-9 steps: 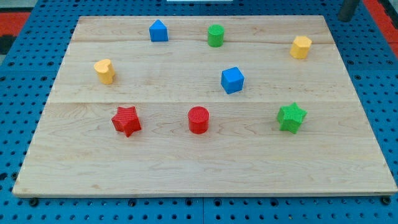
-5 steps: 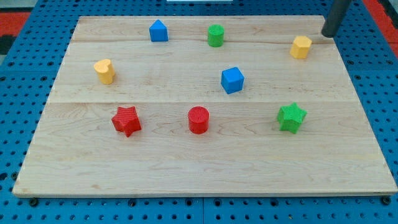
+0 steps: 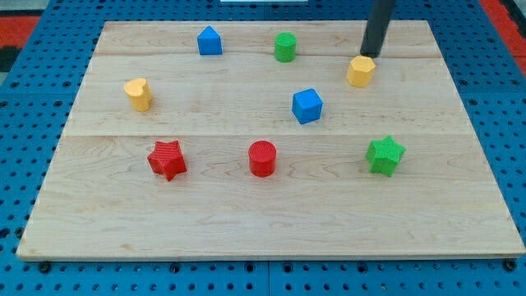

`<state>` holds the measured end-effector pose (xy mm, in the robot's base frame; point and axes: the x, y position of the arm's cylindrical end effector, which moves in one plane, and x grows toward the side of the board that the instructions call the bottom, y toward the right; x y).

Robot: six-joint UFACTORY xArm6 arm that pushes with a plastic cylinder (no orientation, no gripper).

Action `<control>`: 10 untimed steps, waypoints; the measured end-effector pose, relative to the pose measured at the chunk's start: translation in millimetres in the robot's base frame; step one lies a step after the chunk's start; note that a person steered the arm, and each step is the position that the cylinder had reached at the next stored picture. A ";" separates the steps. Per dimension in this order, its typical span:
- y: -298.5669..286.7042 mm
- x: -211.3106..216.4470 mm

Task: Move the yellow heart below the blue triangle

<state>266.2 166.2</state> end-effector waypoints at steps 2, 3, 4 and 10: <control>-56.5 -72.8; -103.1 -62.9; -111.0 -10.3; 43.7 75.8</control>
<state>341.9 209.9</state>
